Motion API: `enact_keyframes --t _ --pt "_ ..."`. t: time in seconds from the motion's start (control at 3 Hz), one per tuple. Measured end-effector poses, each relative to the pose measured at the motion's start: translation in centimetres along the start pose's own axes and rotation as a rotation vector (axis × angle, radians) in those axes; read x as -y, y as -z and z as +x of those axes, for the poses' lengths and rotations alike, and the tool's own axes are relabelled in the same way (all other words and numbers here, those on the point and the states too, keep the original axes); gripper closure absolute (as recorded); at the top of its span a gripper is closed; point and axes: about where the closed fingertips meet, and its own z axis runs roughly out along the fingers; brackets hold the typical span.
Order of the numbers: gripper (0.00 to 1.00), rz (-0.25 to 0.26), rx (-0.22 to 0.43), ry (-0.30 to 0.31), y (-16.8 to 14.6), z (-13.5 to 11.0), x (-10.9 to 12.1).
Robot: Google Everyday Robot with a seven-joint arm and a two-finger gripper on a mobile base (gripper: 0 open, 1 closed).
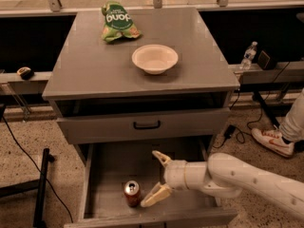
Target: Pick coke can from middle drawer and place on counter
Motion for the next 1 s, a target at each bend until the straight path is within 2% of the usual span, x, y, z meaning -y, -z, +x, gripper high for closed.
enact_keyframes --t 0.33,0.67,1.0 --pt "0.0 -0.124 -0.02 -0.095 -6.3 5.1 -2.0" --pt "0.0 -0.163 -0.021 -0.137 -8.9 7.3 -2.9" --pt "0.19 -0.11 0.019 -0.156 -10.7 8.7 -2.3"
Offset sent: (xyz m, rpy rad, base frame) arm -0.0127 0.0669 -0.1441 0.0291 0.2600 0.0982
